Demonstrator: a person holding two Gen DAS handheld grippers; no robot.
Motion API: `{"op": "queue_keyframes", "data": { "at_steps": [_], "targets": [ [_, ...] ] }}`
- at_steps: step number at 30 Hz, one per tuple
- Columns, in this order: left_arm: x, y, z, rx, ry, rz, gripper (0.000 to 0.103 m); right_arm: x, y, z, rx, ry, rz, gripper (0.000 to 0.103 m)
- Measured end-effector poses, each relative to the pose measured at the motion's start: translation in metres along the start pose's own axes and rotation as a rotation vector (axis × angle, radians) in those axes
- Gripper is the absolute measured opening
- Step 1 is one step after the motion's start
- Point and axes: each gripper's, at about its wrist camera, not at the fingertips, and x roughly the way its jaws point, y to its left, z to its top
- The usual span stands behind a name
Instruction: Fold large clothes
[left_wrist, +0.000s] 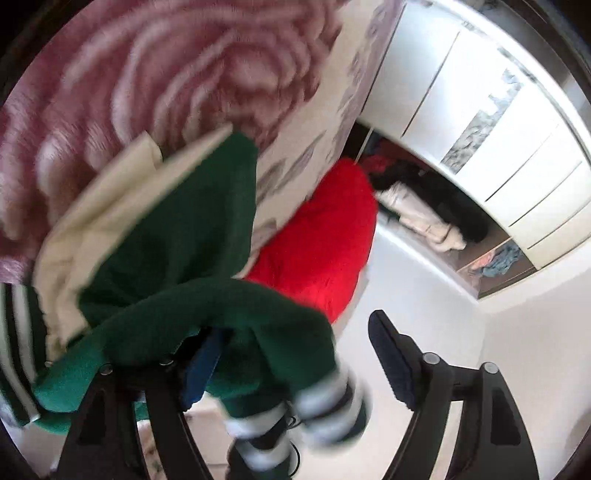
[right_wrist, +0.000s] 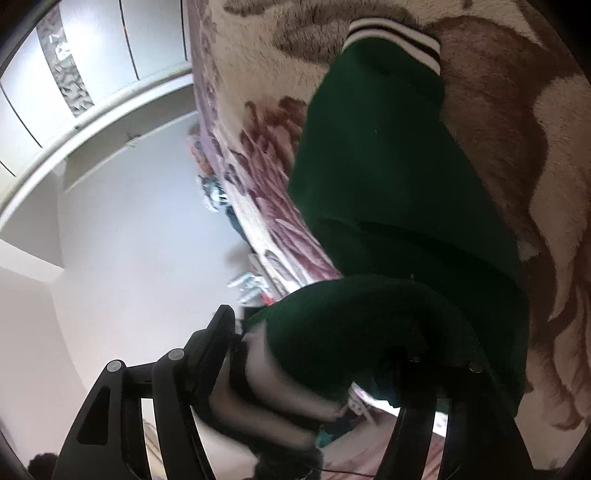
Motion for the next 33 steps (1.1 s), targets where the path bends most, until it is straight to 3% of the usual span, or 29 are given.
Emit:
{"op": "queue_keyframes", "data": {
  "at_steps": [4,7,10,11,15,17,18,21,25,33],
  "targets": [
    [-0.021,-0.034,-0.022,0.247,-0.098,0.132,0.077,-0.014,-0.005,-0.01,-0.021,-0.077,-0.012,0.078],
    [-0.005,-0.066,-0.041,0.518,-0.147,0.377,0.077,-0.02,0.009,-0.026,-0.181,-0.164,-0.128,0.078],
    [0.013,-0.074,-0.055,0.657,-0.19,0.585,0.077,-0.032,0.035,-0.05,-0.374,-0.259,-0.253,0.078],
    [0.019,-0.073,-0.058,0.685,-0.186,0.615,0.077,-0.032,0.041,-0.058,-0.434,-0.269,-0.298,0.078],
    [0.047,-0.06,-0.074,0.826,-0.126,0.824,0.077,-0.009,0.04,-0.084,-0.602,-0.201,-0.518,0.079],
    [0.057,-0.047,-0.079,0.896,-0.123,0.946,0.077,0.008,0.03,-0.087,-0.634,-0.172,-0.586,0.079],
    [0.069,-0.042,-0.085,0.97,-0.13,1.062,0.077,0.013,0.024,-0.084,-0.631,-0.164,-0.603,0.079],
    [0.088,-0.031,-0.093,1.081,-0.137,1.202,0.077,0.021,0.003,-0.067,-0.602,-0.167,-0.647,0.079],
    [0.095,-0.025,-0.097,1.121,-0.154,1.251,0.077,0.028,-0.01,-0.063,-0.602,-0.192,-0.703,0.079],
    [0.097,-0.023,-0.096,1.117,-0.155,1.254,0.077,0.029,-0.014,-0.068,-0.61,-0.195,-0.713,0.078]
  ]
}}
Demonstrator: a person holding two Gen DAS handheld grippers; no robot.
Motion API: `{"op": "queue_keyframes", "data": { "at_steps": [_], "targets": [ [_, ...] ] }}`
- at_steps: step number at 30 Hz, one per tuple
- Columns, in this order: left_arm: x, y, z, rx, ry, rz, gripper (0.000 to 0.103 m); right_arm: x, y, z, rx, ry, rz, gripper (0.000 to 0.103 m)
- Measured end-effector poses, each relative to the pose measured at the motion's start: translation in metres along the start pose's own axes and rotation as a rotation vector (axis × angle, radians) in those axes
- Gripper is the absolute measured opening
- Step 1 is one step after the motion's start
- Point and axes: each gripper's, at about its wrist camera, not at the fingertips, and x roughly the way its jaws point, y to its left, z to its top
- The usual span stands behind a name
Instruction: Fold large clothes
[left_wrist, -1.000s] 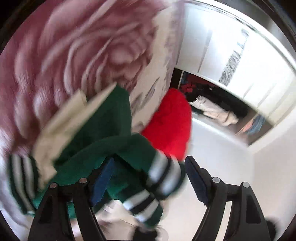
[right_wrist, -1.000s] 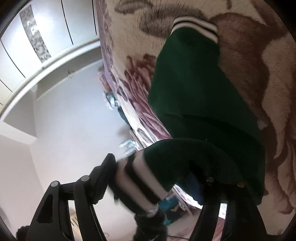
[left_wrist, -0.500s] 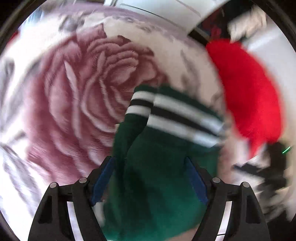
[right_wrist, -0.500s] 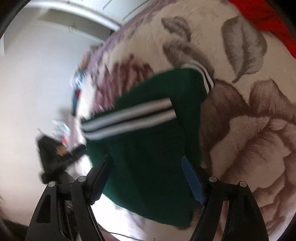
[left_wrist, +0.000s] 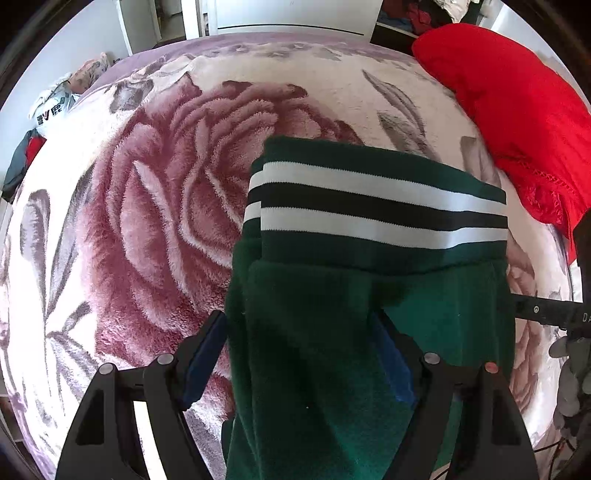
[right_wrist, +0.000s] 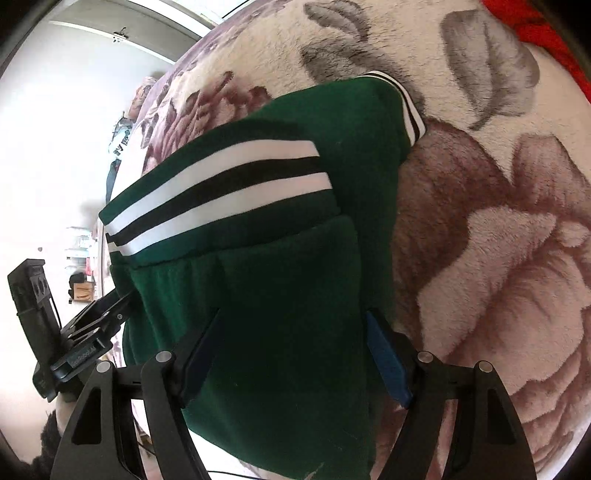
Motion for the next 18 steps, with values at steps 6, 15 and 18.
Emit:
{"op": "queue_keyframes", "data": {
  "at_steps": [6,15,18],
  "targets": [
    [0.004,0.0,0.001,0.019,0.001,0.002,0.077,-0.012,-0.001,-0.005,-0.014,-0.017,-0.033,0.078],
    [0.033,0.034,0.013,-0.156,0.073,-0.258,0.077,-0.007,-0.02,0.005,-0.005,-0.06,-0.053,0.079],
    [0.036,0.04,0.019,-0.183,0.031,-0.333,0.075,-0.009,-0.018,0.005,-0.014,-0.079,-0.02,0.077]
  ]
}}
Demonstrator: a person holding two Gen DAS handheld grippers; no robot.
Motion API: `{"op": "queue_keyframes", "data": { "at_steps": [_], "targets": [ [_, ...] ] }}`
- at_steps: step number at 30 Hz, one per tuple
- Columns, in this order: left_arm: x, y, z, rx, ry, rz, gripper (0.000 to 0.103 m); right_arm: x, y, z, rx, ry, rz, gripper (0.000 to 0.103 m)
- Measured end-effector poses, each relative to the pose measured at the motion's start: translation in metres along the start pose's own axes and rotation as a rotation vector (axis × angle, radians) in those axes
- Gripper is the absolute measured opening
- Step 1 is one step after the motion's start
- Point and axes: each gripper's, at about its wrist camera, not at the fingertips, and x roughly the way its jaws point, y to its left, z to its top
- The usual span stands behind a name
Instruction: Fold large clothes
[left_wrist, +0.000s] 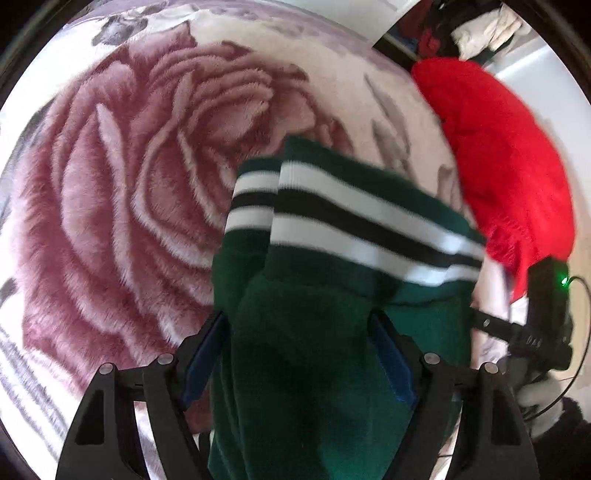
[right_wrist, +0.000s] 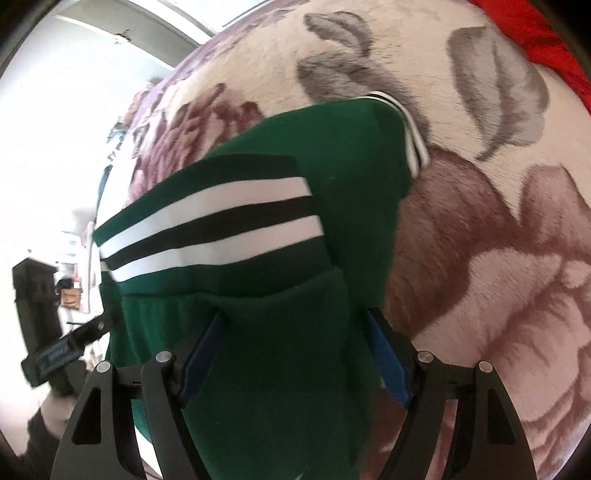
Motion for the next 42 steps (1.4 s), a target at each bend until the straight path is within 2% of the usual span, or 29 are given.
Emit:
{"op": "queue_keyframes", "data": {
  "at_steps": [2,5,8,9,10,11,12,13,15,18,21,25,29,30,32,33,34,36,37,38,40,42],
  "targets": [
    [-0.004,-0.007,0.001,0.037,-0.021,-0.008,0.051,-0.005,0.003,0.002,-0.005,-0.024,0.003,0.073],
    [-0.009,-0.009,0.0,0.051,-0.032,-0.019,0.036,-0.007,0.003,0.005,0.019,-0.037,0.004,0.074],
    [-0.012,-0.002,-0.002,0.011,-0.037,-0.053,0.028,0.021,-0.005,0.009,0.088,0.073,0.075,0.074],
    [-0.014,0.0,-0.001,-0.006,-0.039,-0.064,0.026,0.024,-0.006,0.01,0.105,0.07,0.115,0.063],
    [-0.018,0.0,0.0,-0.016,-0.047,-0.067,0.024,0.024,-0.004,0.01,0.105,0.069,0.139,0.046],
    [-0.022,-0.001,0.002,-0.02,-0.057,-0.072,0.021,0.019,-0.001,0.01,0.093,0.056,0.141,0.037],
    [-0.031,-0.007,0.004,-0.016,-0.068,-0.09,0.019,0.013,0.0,0.008,0.088,0.041,0.159,0.019],
    [-0.036,-0.01,0.005,-0.006,-0.07,-0.095,0.018,0.0,0.003,0.006,0.094,0.016,0.188,0.017],
    [-0.051,-0.029,0.009,0.051,-0.083,-0.101,0.017,-0.026,0.01,0.001,0.069,-0.037,0.185,0.016],
    [-0.068,-0.048,0.019,0.102,-0.103,-0.112,0.017,-0.061,0.019,0.0,0.058,-0.113,0.184,0.015],
    [-0.074,-0.06,0.046,0.117,-0.114,-0.134,0.017,-0.086,0.023,0.015,0.062,-0.178,0.191,0.015],
    [-0.046,-0.067,0.094,0.118,-0.105,-0.115,0.017,-0.085,0.011,0.056,0.107,-0.238,0.165,0.015],
    [0.016,-0.046,0.131,0.026,-0.001,-0.133,0.018,-0.05,-0.012,0.099,0.143,-0.223,0.056,0.015],
    [0.042,-0.036,0.137,0.002,0.072,-0.119,0.018,-0.035,-0.02,0.109,0.148,-0.19,0.021,0.015],
    [0.076,-0.016,0.136,-0.049,0.18,-0.1,0.027,-0.009,-0.028,0.117,0.14,-0.133,-0.021,0.015],
    [0.086,-0.004,0.133,-0.092,0.215,-0.114,0.03,0.0,-0.03,0.118,0.126,-0.115,-0.043,0.015],
    [0.09,0.01,0.131,-0.153,0.227,-0.154,0.037,0.008,-0.03,0.12,0.102,-0.102,-0.066,0.018],
    [0.083,0.023,0.127,-0.23,0.224,-0.239,0.043,0.012,-0.031,0.122,0.098,-0.072,-0.062,0.025],
    [0.075,0.027,0.125,-0.251,0.232,-0.252,0.054,0.011,-0.035,0.124,0.111,-0.055,-0.035,0.033],
    [0.065,0.027,0.122,-0.247,0.237,-0.243,0.062,0.009,-0.037,0.126,0.118,-0.033,-0.01,0.037],
    [0.036,0.022,0.113,-0.2,0.196,-0.225,0.062,-0.007,-0.041,0.121,0.135,-0.017,0.022,0.051],
    [-0.003,0.01,0.098,-0.132,0.128,-0.17,0.062,-0.03,-0.045,0.111,0.147,-0.05,0.04,0.057]
  ]
}}
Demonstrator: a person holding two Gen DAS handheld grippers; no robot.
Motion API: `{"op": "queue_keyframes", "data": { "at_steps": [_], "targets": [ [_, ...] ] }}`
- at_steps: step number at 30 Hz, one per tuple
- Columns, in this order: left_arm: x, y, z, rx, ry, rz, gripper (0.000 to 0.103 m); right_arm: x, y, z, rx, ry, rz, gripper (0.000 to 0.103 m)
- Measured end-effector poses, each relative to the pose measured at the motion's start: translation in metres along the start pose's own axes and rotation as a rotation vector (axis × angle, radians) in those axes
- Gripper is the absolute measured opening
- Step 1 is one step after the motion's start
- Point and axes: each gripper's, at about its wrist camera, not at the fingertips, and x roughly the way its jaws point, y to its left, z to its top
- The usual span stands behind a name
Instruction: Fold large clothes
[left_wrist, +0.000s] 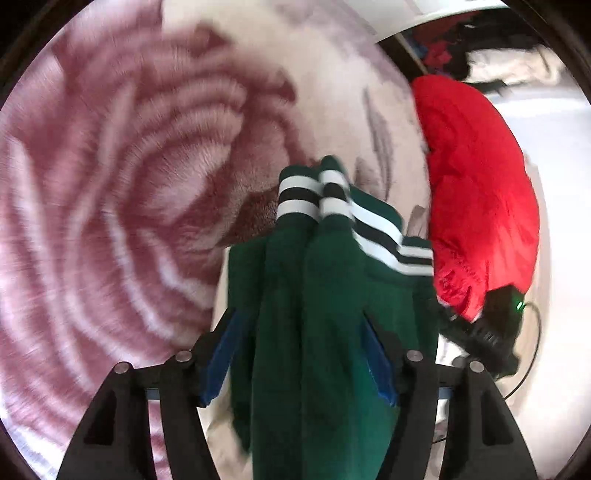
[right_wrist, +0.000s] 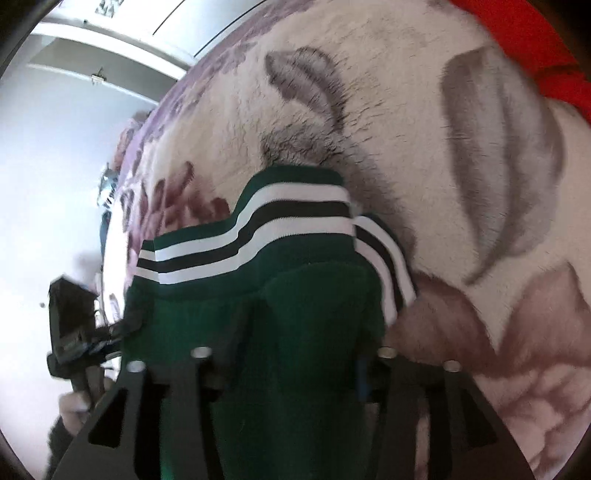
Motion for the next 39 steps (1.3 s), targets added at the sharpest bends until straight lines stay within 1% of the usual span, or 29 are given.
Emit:
{"op": "queue_keyframes", "data": {
  "at_steps": [2,4,5,6,7,9,10,11,13,15,16,18,19,20,21,22,23,24,25,26,28,29,30,31,33,36,37,38,39],
  "targets": [
    [-0.025,-0.014,-0.025,0.061,-0.044,0.067,0.062,-0.021,-0.002,-0.016,-0.007,-0.014,0.026,0.058],
    [-0.038,-0.016,-0.051,0.093,-0.049,0.104,0.062,-0.036,-0.011,-0.04,0.007,-0.001,0.052,0.059],
    [-0.042,-0.01,-0.064,0.079,-0.037,0.121,0.062,-0.039,-0.017,-0.051,0.027,0.012,0.072,0.06],
    [-0.045,-0.001,-0.084,0.028,-0.022,0.14,0.062,-0.041,-0.023,-0.064,0.052,0.035,0.086,0.061],
    [-0.045,0.008,-0.096,-0.024,-0.027,0.119,0.062,-0.043,-0.03,-0.078,0.077,0.056,0.092,0.061],
    [-0.041,0.02,-0.128,-0.157,-0.029,0.001,0.062,-0.04,-0.036,-0.098,0.09,0.086,0.116,0.061],
    [-0.036,0.018,-0.139,-0.187,-0.029,-0.027,0.062,-0.033,-0.037,-0.111,0.089,0.113,0.138,0.061],
    [-0.028,0.014,-0.15,-0.187,-0.035,-0.043,0.062,-0.027,-0.037,-0.118,0.089,0.129,0.168,0.061],
    [-0.015,-0.001,-0.156,-0.149,-0.095,-0.031,0.065,-0.012,-0.034,-0.133,0.104,0.15,0.2,0.06],
    [-0.005,-0.008,-0.159,-0.158,-0.121,-0.115,0.064,-0.002,-0.03,-0.14,0.132,0.149,0.226,0.059],
    [-0.006,-0.011,-0.16,-0.155,-0.141,-0.162,0.061,0.0,-0.025,-0.143,0.142,0.145,0.244,0.056],
    [-0.013,-0.007,-0.163,-0.187,-0.152,-0.337,0.06,-0.003,-0.019,-0.144,0.148,0.151,0.292,0.053],
    [-0.016,0.001,-0.163,-0.226,-0.159,-0.423,0.056,-0.007,-0.019,-0.143,0.152,0.15,0.319,0.053],
    [-0.016,0.02,-0.165,-0.3,-0.162,-0.543,0.053,-0.01,-0.023,-0.143,0.163,0.149,0.355,0.051],
    [-0.013,0.046,-0.168,-0.395,-0.16,-0.652,0.045,-0.012,-0.029,-0.143,0.185,0.152,0.387,0.047],
    [-0.007,0.068,-0.172,-0.481,-0.159,-0.693,0.032,-0.011,-0.041,-0.142,0.227,0.16,0.404,0.041],
    [-0.002,0.092,-0.177,-0.567,-0.153,-0.671,0.032,-0.01,-0.05,-0.143,0.252,0.164,0.383,0.04],
    [-0.002,0.107,-0.18,-0.584,-0.139,-0.62,0.032,-0.009,-0.054,-0.144,0.259,0.166,0.351,0.04],
    [-0.004,0.111,-0.18,-0.569,-0.125,-0.59,0.038,-0.011,-0.056,-0.145,0.237,0.168,0.315,0.04],
    [-0.011,0.109,-0.18,-0.526,-0.097,-0.544,0.053,-0.014,-0.054,-0.146,0.209,0.172,0.296,0.04],
    [-0.028,0.093,-0.178,-0.417,-0.075,-0.462,0.067,-0.022,-0.045,-0.148,0.143,0.167,0.243,0.045],
    [-0.035,0.082,-0.177,-0.361,-0.064,-0.415,0.076,-0.025,-0.04,-0.149,0.11,0.164,0.226,0.045],
    [-0.042,0.069,-0.177,-0.303,-0.049,-0.373,0.082,-0.028,-0.036,-0.152,0.078,0.16,0.208,0.05],
    [-0.044,0.061,-0.177,-0.272,-0.041,-0.353,0.088,-0.028,-0.032,-0.152,0.062,0.156,0.201,0.054],
    [-0.042,0.041,-0.175,-0.207,-0.035,-0.295,0.088,-0.027,-0.026,-0.157,0.029,0.157,0.193,0.054],
    [-0.019,0.018,-0.168,-0.125,-0.055,-0.151,0.088,-0.012,-0.018,-0.166,0.036,0.167,0.202,0.054],
    [-0.016,0.016,-0.173,-0.104,-0.063,-0.118,0.085,-0.007,-0.018,-0.167,0.046,0.164,0.209,0.054],
    [-0.011,0.007,-0.177,-0.073,-0.079,-0.102,0.081,-0.004,-0.015,-0.17,0.047,0.164,0.222,0.054],
    [-0.006,-0.001,-0.178,-0.049,-0.078,-0.106,0.078,-0.003,-0.014,-0.173,0.052,0.156,0.227,0.051]
  ]
}}
